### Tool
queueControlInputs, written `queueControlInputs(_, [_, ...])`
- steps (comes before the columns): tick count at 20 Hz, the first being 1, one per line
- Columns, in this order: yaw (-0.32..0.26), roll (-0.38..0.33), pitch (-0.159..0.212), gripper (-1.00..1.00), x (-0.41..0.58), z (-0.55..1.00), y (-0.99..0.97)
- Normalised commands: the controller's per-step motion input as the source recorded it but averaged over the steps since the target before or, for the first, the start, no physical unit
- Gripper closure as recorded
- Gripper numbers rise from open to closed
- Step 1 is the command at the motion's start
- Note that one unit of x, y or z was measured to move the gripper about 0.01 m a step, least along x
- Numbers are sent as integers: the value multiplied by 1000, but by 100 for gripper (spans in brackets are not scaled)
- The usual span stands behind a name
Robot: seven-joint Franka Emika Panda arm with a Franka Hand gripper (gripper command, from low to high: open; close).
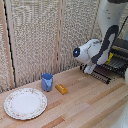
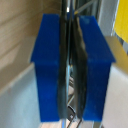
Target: Please reach out your grabber to the yellow dish. Tenderly grip the yellow dish using your grabber. Set the yellow dish on the baking sheet. Posit your grabber on the rim of the baking sheet carrying the yellow dish. Mindfully slide the baking sheet with the yellow dish into the oven. Let go of your grabber's hold on the baking sheet's edge when it is entirely in the oven.
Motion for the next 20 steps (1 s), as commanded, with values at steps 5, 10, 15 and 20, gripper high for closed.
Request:
queueControlInputs(5, [-8,249,11,100,124,475,-153])
queueControlInputs(10, [10,116,34,100,79,793,-731])
queueControlInputs(15, [22,117,16,100,0,734,-826])
queueControlInputs(20, [33,-9,3,100,-70,142,-983])
